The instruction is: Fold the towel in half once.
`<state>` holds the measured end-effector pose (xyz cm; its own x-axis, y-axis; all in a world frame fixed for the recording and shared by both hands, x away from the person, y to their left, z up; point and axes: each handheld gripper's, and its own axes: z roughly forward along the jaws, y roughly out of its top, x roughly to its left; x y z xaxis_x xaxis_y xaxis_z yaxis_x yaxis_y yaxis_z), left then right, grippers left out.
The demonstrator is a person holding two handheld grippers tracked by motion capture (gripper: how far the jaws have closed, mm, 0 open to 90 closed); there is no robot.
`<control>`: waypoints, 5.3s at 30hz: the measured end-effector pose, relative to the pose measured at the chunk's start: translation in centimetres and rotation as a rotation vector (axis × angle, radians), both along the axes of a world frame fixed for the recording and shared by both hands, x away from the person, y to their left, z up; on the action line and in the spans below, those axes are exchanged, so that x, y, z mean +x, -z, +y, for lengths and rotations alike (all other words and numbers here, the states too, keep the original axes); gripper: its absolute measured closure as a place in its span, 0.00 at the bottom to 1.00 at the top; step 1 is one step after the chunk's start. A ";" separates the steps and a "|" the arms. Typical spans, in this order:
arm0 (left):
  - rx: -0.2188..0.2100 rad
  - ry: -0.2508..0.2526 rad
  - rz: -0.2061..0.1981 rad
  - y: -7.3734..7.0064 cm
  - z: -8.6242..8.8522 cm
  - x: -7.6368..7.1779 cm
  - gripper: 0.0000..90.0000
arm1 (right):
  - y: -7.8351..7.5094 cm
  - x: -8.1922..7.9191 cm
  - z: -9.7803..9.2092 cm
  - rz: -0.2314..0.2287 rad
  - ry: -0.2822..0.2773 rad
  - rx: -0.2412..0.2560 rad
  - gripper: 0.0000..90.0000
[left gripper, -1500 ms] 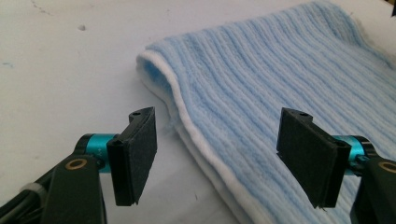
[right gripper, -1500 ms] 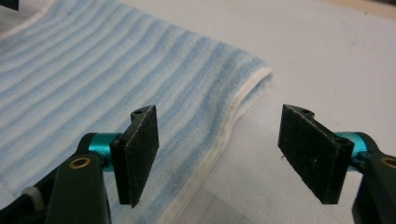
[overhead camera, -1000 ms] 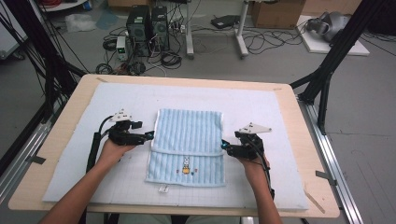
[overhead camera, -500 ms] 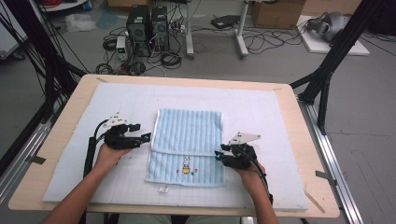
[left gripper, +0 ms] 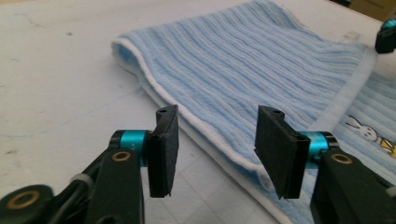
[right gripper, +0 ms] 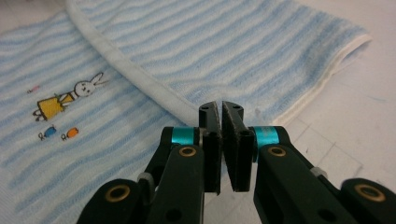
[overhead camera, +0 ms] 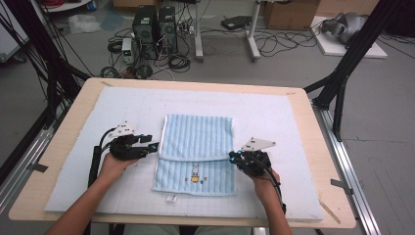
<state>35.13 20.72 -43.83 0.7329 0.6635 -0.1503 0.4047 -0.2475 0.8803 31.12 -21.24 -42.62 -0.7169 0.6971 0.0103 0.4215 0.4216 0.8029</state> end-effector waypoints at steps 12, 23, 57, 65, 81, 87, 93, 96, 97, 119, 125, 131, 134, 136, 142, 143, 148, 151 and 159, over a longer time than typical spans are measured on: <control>0.113 0.148 0.021 0.8 -2.6 -0.8 0.58 | 0.1 0.2 -0.2 0.015 0.004 0.009 0.95; 0.209 0.105 -0.046 0.9 -3.4 -1.3 0.88 | 0.3 0.3 0.0 0.024 -0.002 -0.001 0.95; -0.045 0.122 -0.095 -1.2 -2.2 -2.0 0.91 | 0.2 0.2 0.4 0.011 0.002 -0.041 0.68; -0.060 0.111 -0.098 -1.2 -2.3 -1.9 0.91 | 1.0 0.2 3.5 -0.024 -0.096 -0.081 0.50; -0.071 0.112 -0.093 -1.2 -2.2 -1.8 0.92 | 0.9 0.9 1.7 -0.045 0.035 -0.156 0.93; -0.067 0.117 -0.088 -1.2 -2.3 -1.9 0.92 | 0.5 0.6 1.2 -0.059 0.024 -0.147 0.94; -0.068 0.119 -0.084 -1.2 -2.1 -2.4 0.92 | 0.1 -0.1 1.0 -0.068 -0.003 -0.130 0.94; -0.064 0.127 -0.076 -1.0 -2.1 -2.9 0.92 | 0.0 -0.6 0.8 -0.066 -0.016 -0.126 0.94; -0.062 0.124 -0.075 -1.0 -2.1 -3.1 0.92 | 0.0 -0.8 0.8 -0.061 -0.020 -0.124 0.94; -0.043 0.156 -0.046 -0.2 -1.6 -8.5 0.91 | 0.1 -6.6 1.1 -0.041 -0.043 -0.130 0.94; -0.035 0.163 -0.029 0.1 -1.4 -9.7 0.91 | 0.1 -7.8 1.3 -0.038 -0.053 -0.140 0.94; -0.029 0.180 -0.008 0.5 -1.1 -10.7 0.91 | 0.0 -9.0 1.5 -0.038 -0.062 -0.145 0.94; -0.018 0.185 0.003 0.7 -1.0 -10.8 0.91 | 0.0 -9.4 1.6 -0.033 -0.073 -0.163 0.94; -0.011 0.188 0.009 0.9 -1.1 -10.8 0.91 | 0.2 -9.5 1.7 -0.029 -0.076 -0.176 0.94; 0.003 0.206 0.024 1.1 -1.1 -11.1 0.91 | 0.4 -9.7 1.7 -0.020 -0.088 -0.180 0.94; 0.004 0.209 0.026 1.1 -1.1 -11.1 0.91 | 0.3 -9.7 1.7 -0.018 -0.088 -0.178 0.94; 0.016 0.209 0.044 1.2 -1.1 -11.1 0.91 | 0.8 -9.8 1.8 0.007 -0.104 -0.204 0.92; 0.014 0.202 0.077 1.3 -1.0 -11.0 0.85 | 0.7 -9.8 1.6 0.019 -0.098 -0.194 0.85; -0.040 0.095 0.040 0.3 0.4 -10.2 0.71 | -0.2 -10.1 -1.0 0.078 -0.057 -0.083 0.69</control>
